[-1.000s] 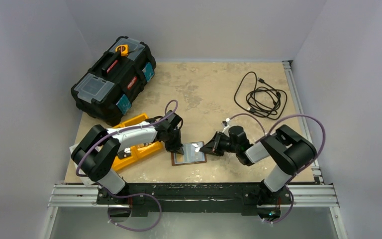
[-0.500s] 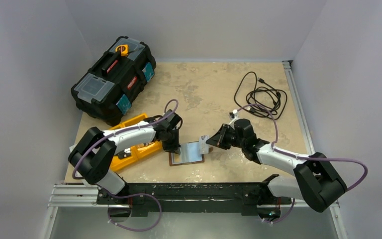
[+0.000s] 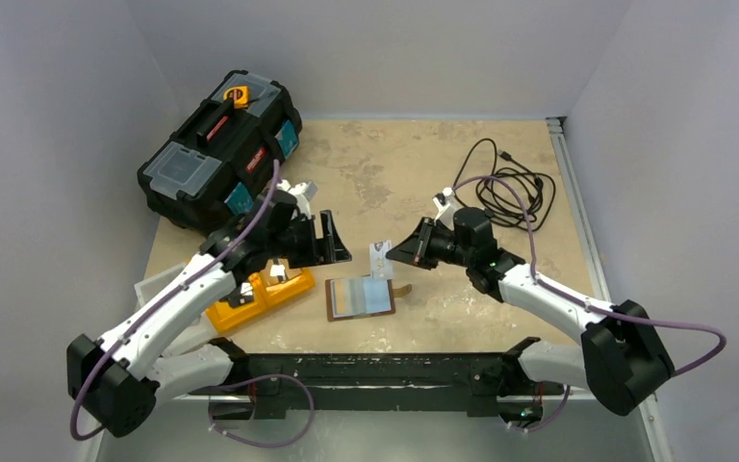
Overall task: Take the credit cards out of the card holder
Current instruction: Place the credit card in the storage box.
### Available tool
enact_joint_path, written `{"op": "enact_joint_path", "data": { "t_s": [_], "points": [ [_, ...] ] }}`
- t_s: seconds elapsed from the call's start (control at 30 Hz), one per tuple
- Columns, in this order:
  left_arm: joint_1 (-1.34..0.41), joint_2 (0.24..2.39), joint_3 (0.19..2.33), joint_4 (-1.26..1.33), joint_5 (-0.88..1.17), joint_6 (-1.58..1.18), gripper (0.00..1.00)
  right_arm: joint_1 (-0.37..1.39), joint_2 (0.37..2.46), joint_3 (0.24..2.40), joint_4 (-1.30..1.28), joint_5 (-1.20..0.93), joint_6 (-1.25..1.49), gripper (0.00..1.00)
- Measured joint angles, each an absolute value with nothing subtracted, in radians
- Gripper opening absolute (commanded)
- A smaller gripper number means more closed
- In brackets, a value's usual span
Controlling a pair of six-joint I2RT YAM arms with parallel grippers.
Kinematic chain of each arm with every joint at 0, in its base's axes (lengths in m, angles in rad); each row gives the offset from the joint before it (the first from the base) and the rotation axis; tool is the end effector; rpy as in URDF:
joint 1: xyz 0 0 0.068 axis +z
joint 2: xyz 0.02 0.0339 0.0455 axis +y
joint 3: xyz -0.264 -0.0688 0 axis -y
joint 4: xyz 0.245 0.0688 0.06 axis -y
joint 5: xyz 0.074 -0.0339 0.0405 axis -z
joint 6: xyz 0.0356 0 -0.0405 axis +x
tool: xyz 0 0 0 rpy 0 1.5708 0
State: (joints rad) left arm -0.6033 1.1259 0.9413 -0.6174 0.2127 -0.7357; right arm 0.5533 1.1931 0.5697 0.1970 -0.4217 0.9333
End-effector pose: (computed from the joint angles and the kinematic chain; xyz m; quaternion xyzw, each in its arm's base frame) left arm 0.1883 -0.1389 0.2876 -0.0213 0.9224 -0.3086 0.2313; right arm 0.2080 0.1456 0.2205 0.0440 0.8287 0.4879 0.2708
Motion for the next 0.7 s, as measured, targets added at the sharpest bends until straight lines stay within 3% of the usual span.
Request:
{"op": "enact_joint_path", "data": {
  "t_s": [0.37,0.7],
  "points": [
    [-0.504,0.985,0.853,-0.504,0.505,-0.722,0.72,0.556,1.274,0.609,0.460,-0.656,1.114,0.00],
    [-0.490,0.989,0.815,-0.340,0.667,-0.794,0.53,0.596,1.279,0.610,0.626,-0.729,1.224,0.00]
  ]
}}
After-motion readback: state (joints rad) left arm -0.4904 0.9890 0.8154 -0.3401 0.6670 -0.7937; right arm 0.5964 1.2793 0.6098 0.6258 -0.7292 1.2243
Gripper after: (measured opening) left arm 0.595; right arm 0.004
